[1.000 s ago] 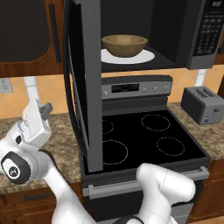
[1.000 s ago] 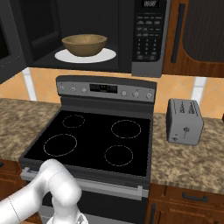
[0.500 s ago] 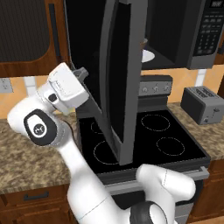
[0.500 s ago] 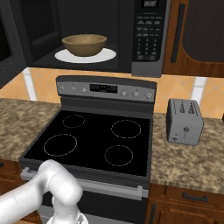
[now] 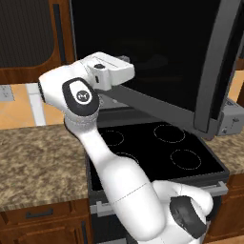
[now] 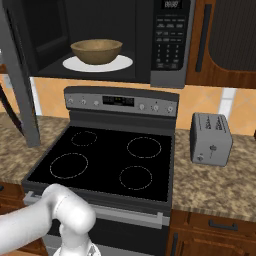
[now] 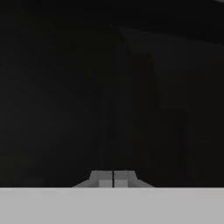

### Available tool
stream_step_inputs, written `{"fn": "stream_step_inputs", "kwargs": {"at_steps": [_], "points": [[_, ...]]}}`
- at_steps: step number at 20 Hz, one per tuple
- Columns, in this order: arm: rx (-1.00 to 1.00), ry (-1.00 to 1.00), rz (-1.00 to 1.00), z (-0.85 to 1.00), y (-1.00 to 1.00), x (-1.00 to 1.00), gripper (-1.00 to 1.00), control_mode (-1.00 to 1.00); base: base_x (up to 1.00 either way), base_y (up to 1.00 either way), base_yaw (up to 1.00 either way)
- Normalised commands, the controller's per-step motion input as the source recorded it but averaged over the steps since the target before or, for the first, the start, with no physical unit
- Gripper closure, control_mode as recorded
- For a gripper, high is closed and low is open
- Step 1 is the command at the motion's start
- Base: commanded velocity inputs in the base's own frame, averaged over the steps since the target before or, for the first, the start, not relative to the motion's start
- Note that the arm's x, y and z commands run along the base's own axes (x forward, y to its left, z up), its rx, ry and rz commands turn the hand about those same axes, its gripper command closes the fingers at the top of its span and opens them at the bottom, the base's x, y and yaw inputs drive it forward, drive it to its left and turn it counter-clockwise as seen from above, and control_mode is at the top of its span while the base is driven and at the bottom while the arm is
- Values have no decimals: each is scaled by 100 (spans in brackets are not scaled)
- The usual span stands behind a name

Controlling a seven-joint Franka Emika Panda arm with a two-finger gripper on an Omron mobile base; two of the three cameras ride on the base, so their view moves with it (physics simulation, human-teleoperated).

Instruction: Open the microwave, place the bowl with waffle inside the microwave, then close the microwave door and turn it on.

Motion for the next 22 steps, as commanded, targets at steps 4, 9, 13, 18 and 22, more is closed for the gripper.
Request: {"fn": "stream_step_inputs", "kwargs": {"at_steps": [4,9,13,18,22], "points": [[21,5,48,2,-64,93,100,-100,0,0,0],[5,1,70,0,-34,80,100,-100,0,0,0],[2,0,80,0,-21,82,100,-100,0,0,0],[4,1,79,0,-17,80,100,-100,0,0,0],[4,15,57,-33,-45,88,100,-100,0,0,0]]}}
